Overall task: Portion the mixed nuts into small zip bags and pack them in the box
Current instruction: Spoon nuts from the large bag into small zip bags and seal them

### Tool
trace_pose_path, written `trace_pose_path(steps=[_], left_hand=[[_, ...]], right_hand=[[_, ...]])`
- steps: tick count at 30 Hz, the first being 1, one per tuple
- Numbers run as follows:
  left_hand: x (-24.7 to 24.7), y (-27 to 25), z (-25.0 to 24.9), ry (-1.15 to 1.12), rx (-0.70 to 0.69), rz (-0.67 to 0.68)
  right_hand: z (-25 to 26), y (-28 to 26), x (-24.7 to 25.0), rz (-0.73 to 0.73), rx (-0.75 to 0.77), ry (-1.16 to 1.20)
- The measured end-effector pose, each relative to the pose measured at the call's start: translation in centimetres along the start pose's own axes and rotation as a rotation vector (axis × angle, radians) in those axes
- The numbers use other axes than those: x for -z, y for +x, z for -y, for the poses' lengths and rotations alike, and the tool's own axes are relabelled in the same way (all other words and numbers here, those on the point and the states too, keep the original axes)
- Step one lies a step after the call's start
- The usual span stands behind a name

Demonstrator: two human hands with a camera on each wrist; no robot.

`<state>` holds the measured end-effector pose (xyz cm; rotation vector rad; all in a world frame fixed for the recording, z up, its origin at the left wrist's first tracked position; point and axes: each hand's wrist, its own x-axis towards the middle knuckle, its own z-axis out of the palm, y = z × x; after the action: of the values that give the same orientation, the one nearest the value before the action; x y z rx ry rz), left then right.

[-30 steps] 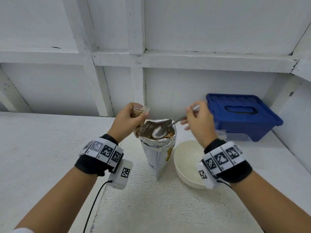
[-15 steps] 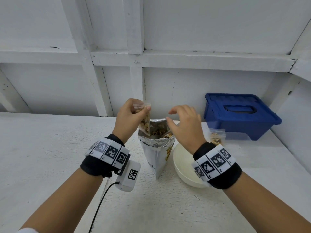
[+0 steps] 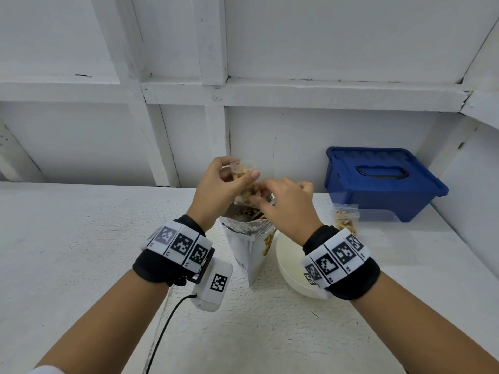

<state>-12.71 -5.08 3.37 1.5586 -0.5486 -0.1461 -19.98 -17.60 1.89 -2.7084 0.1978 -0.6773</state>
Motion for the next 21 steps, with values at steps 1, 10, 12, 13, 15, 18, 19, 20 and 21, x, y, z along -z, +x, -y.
trace_pose_path(steps=[1,10,12,13,15,18,19,20,21], left_hand=[[0.1,-0.1,-0.1,-0.010,-0.003,0.051],[0.1,0.0,0.3,0.013,-0.087,0.036],[0.1,-0.1,0.4,0.040,-0.112,0.027],[0.0,-0.2,0.4,0.052,-0.117,0.027],[0.0,-0.3,0.2,0.065,-0.122,0.041],[0.5,-0.5,-0.1,0.151,-0.138,0.086],[1.0,-0.6,0.0,0.207,-0.147,0.088],[1.6,-0.6,0.3,0.259,-0.153,0.074],[2.4,-0.6,0.8,0.306,-0.152,0.042]], right_hand=[[-0.3,0.0,0.1,0.013,-0.021,0.035],[-0.9,0.2,1.6,-0.036,-0.095,0.446],[-0.8,0.4,2.0,-0.054,-0.085,0.546],[-0.8,0.5,2.1,-0.049,-0.086,0.575],[-1.0,0.7,2.3,-0.041,-0.106,0.619],[-1.6,0.8,3.1,-0.054,-0.146,0.657],[-2.1,0.7,3.8,-0.062,-0.157,0.661],[-2.7,0.6,4.5,-0.077,-0.169,0.676],[-3.4,0.5,5.4,-0.100,-0.184,0.707]])
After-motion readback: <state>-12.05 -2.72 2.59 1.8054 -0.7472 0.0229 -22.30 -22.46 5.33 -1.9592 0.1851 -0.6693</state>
